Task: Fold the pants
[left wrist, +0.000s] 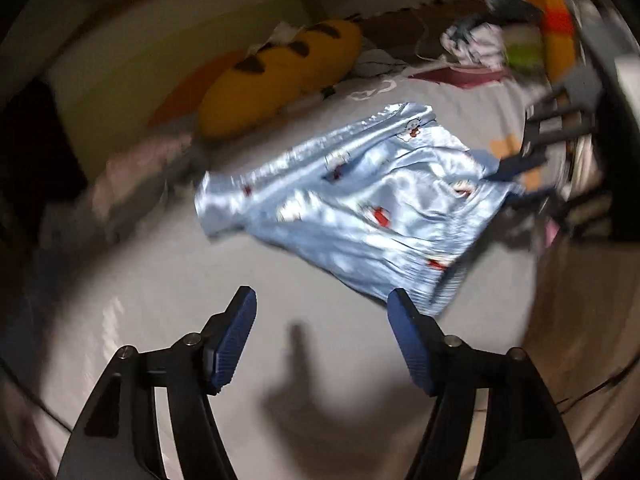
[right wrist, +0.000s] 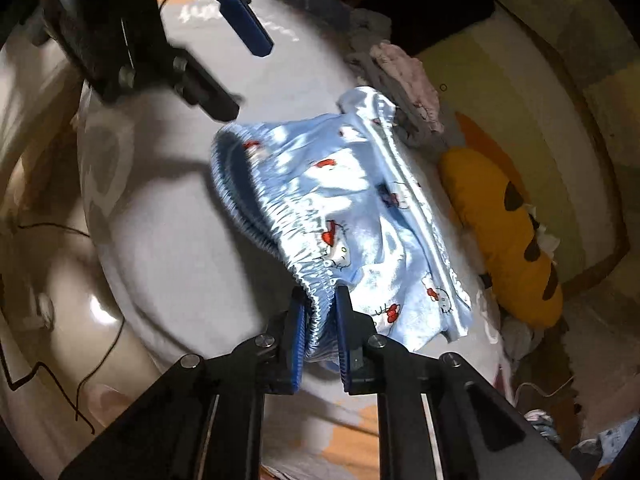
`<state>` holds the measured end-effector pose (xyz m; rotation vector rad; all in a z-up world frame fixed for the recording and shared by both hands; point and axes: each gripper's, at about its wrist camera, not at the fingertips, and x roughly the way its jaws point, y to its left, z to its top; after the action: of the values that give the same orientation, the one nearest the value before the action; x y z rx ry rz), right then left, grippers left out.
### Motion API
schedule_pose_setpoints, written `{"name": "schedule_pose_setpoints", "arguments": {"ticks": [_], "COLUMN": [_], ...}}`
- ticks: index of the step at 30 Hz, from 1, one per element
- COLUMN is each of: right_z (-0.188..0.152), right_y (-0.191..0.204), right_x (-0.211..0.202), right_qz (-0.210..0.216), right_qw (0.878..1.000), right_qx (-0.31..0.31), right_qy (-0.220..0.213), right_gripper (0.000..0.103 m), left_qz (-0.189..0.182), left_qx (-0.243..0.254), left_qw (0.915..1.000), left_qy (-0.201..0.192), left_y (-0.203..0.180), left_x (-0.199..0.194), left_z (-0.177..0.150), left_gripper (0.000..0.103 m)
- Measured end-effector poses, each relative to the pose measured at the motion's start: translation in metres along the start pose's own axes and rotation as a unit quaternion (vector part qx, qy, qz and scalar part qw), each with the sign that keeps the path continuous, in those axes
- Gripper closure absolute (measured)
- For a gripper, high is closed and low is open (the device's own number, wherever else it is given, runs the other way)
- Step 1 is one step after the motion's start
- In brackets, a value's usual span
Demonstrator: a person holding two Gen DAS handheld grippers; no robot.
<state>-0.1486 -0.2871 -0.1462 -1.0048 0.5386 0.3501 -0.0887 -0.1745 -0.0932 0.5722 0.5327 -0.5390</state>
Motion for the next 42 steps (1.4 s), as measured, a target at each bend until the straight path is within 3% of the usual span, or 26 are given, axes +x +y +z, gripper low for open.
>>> {"name": "schedule_pose_setpoints", "arguments": {"ticks": [2, 6, 10, 14, 18, 19, 20, 21, 27, 33, 38, 42], "right_z": [0.0, 0.0, 0.002, 0.002, 0.004, 0.004, 0.003, 0.003, 0.003, 0.014, 0.021, 0.027], "right_y": [-0.016, -0.048, -0.075, -0.097, -0.105, -0.108, -0.109, -0.111, -0.133, -0.177, -0.208, -0.221], "right_x": [-0.007, -0.011, -0.005, 0.005, 0.01, 0.011, 0.012, 0.013, 0.016, 0.027, 0.052, 0.079], "right_qz": [0.026, 0.07, 0.103, 0.139, 0.149, 0.149, 0.149, 0.149, 0.153, 0.163, 0.164, 0.15], "right_qw": [0.999, 0.994, 0.987, 0.978, 0.976, 0.975, 0.975, 0.975, 0.969, 0.959, 0.951, 0.947], "right_qx": [0.025, 0.067, 0.11, 0.143, 0.148, 0.15, 0.152, 0.154, 0.176, 0.205, 0.231, 0.258], "right_qy": [-0.02, -0.046, -0.051, -0.054, -0.061, -0.063, -0.063, -0.064, -0.082, -0.111, -0.122, -0.117], "right_gripper": [0.089, 0.089, 0.089, 0.089, 0.089, 0.089, 0.089, 0.089, 0.089, 0.089, 0.089, 0.089], "left_qz": [-0.012, -0.051, -0.098, -0.075, -0.094, -0.1, -0.105, -0.112, -0.138, -0.098, -0.058, -0.048], "left_qx": [0.044, 0.142, 0.179, 0.199, 0.178, 0.174, 0.171, 0.164, 0.084, 0.05, -0.002, -0.037], "left_qw": [0.9987, 0.9868, 0.9774, 0.9747, 0.976, 0.9759, 0.9756, 0.9764, 0.9818, 0.9871, 0.994, 0.9959], "left_qy": [-0.024, -0.057, -0.055, -0.068, -0.082, -0.087, -0.089, -0.085, -0.101, -0.116, -0.093, -0.067], "left_y": [0.002, -0.007, -0.015, -0.02, -0.018, -0.017, -0.016, -0.014, 0.021, 0.045, 0.073, 0.085], "left_x": [-0.001, -0.001, 0.009, 0.022, 0.033, 0.034, 0.034, 0.037, 0.037, 0.043, 0.072, 0.104], "left_z": [0.006, 0.01, 0.01, 0.012, 0.026, 0.028, 0.029, 0.033, 0.061, 0.093, 0.116, 0.127], "left_gripper": [0.035, 0.035, 0.035, 0.035, 0.039, 0.057, 0.09, 0.1, 0.099, 0.099, 0.099, 0.099]}}
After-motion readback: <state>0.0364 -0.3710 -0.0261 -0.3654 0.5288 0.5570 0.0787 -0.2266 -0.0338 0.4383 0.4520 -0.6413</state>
